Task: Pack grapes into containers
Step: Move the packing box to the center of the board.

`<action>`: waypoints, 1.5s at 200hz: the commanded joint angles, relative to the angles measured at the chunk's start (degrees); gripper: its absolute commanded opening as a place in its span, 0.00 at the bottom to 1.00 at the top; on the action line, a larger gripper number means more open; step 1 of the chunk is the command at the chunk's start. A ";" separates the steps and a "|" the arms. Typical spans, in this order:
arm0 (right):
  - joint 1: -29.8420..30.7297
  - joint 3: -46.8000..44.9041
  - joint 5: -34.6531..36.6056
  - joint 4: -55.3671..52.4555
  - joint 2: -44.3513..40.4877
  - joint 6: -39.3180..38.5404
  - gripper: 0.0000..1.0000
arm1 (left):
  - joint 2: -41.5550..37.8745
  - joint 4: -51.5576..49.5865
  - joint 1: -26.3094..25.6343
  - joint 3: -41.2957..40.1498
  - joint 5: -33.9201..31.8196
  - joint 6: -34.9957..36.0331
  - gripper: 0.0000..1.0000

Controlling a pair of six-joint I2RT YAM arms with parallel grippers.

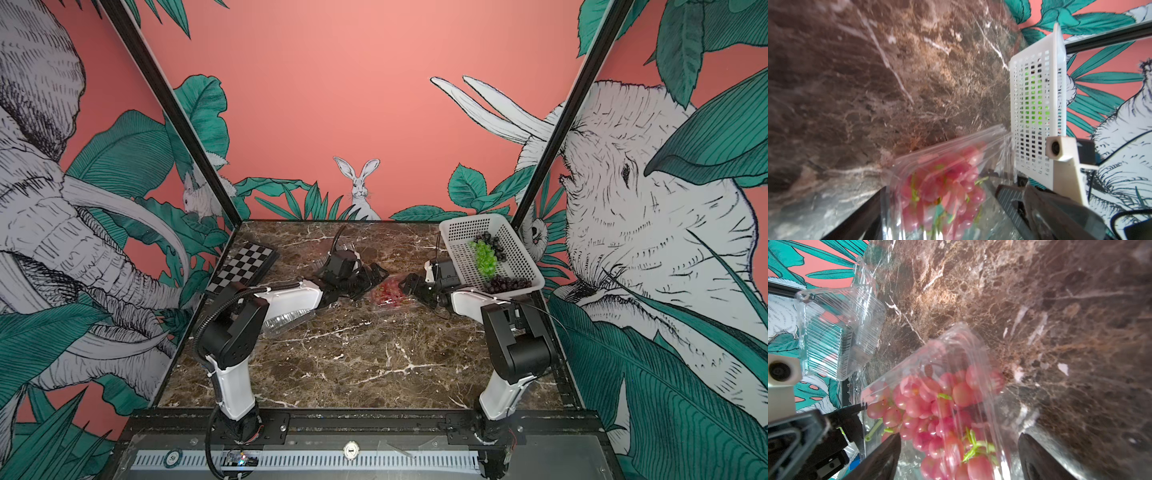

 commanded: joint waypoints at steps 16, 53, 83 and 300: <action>1.18 3.34 1.96 1.84 2.84 2.46 0.86 | 1.75 -2.57 1.70 5.42 1.57 1.74 1.00; 1.49 8.41 2.81 1.93 6.39 3.30 0.86 | 3.94 -4.43 3.81 9.12 2.22 3.17 1.00; 1.58 13.30 3.05 0.87 9.84 2.36 0.85 | 4.44 -9.53 5.02 11.72 3.56 4.41 1.00; -0.50 9.73 -0.37 2.92 6.40 2.13 0.85 | 3.13 -19.49 -1.95 22.39 3.79 8.27 1.00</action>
